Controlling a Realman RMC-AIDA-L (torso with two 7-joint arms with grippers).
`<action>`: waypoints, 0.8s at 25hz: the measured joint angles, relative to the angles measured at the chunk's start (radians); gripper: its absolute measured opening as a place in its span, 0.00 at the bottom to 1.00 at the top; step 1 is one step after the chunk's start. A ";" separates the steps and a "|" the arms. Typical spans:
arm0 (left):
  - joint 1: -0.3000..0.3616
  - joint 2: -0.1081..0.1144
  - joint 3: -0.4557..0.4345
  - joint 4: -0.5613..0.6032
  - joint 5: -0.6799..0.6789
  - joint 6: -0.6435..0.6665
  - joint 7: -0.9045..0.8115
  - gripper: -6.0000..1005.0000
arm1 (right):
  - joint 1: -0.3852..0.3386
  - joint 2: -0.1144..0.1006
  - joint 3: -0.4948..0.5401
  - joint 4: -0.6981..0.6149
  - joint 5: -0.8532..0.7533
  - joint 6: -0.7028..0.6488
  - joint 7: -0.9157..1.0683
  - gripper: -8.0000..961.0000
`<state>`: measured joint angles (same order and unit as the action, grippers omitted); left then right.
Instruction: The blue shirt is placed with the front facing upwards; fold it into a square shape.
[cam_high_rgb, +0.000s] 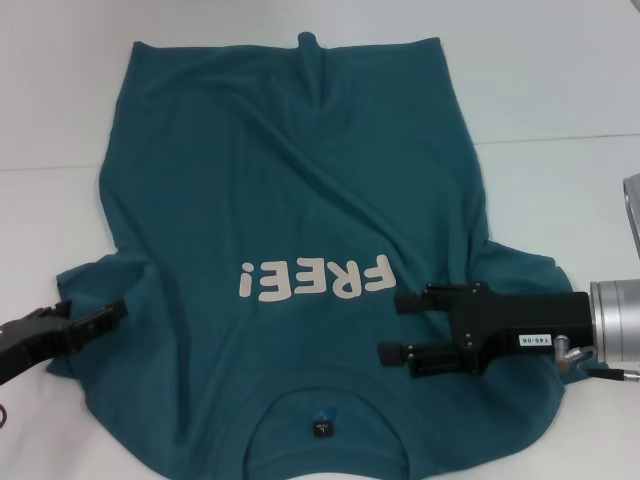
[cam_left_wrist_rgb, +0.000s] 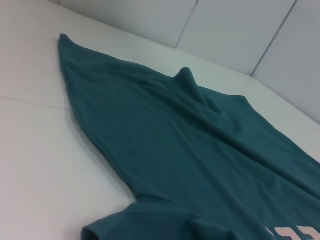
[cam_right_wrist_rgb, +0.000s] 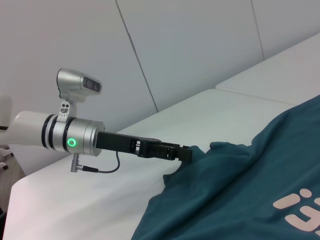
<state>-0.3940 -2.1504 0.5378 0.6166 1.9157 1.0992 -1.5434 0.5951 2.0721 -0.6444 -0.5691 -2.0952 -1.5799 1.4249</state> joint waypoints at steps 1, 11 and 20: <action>0.000 0.000 0.001 0.000 0.000 0.000 0.000 0.86 | 0.000 0.000 0.000 0.000 0.000 0.000 0.000 0.95; 0.000 0.000 -0.009 0.003 -0.008 -0.011 -0.018 0.83 | -0.001 0.000 0.011 0.000 0.000 0.000 -0.002 0.95; 0.000 0.001 -0.009 0.009 -0.004 -0.018 -0.034 0.64 | -0.009 0.000 0.012 0.000 0.000 -0.001 -0.006 0.95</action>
<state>-0.3941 -2.1491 0.5287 0.6256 1.9118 1.0810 -1.5775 0.5862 2.0721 -0.6324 -0.5691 -2.0953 -1.5807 1.4190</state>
